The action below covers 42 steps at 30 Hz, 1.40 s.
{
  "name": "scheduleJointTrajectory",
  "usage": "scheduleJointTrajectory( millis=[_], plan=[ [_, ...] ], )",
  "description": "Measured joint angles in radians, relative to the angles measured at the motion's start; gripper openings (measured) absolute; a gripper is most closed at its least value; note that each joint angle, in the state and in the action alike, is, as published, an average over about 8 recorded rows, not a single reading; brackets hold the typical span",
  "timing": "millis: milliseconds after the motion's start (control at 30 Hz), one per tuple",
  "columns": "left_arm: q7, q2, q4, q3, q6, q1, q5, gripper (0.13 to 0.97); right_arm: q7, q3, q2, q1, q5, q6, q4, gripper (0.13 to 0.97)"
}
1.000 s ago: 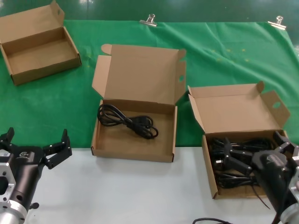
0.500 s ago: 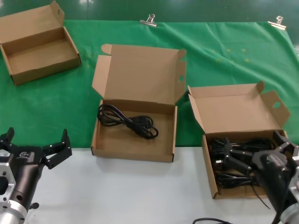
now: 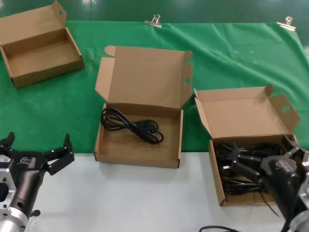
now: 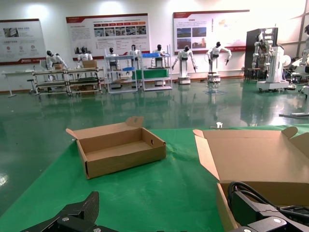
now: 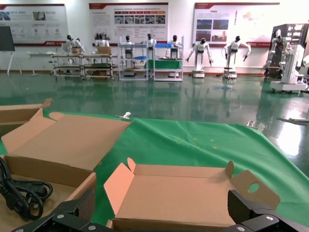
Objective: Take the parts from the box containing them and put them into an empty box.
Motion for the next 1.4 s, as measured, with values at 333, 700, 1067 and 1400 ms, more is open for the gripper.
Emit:
scheduleJointTrajectory(
  millis=[333, 700, 1067, 1400],
  plan=[
    [0.0, 0.0, 0.0, 0.0, 0.0, 0.0, 0.0, 0.966, 0.0, 0.0, 0.0, 0.0, 0.0, 0.0, 0.0, 0.966],
    [0.0, 0.0, 0.0, 0.0, 0.0, 0.0, 0.0, 0.966, 0.0, 0.0, 0.0, 0.0, 0.0, 0.0, 0.0, 0.966],
    [0.0, 0.0, 0.0, 0.0, 0.0, 0.0, 0.0, 0.966, 0.0, 0.0, 0.0, 0.0, 0.0, 0.0, 0.0, 0.966],
    [0.0, 0.0, 0.0, 0.0, 0.0, 0.0, 0.0, 0.966, 0.0, 0.0, 0.0, 0.0, 0.0, 0.0, 0.0, 0.966]
  ],
)
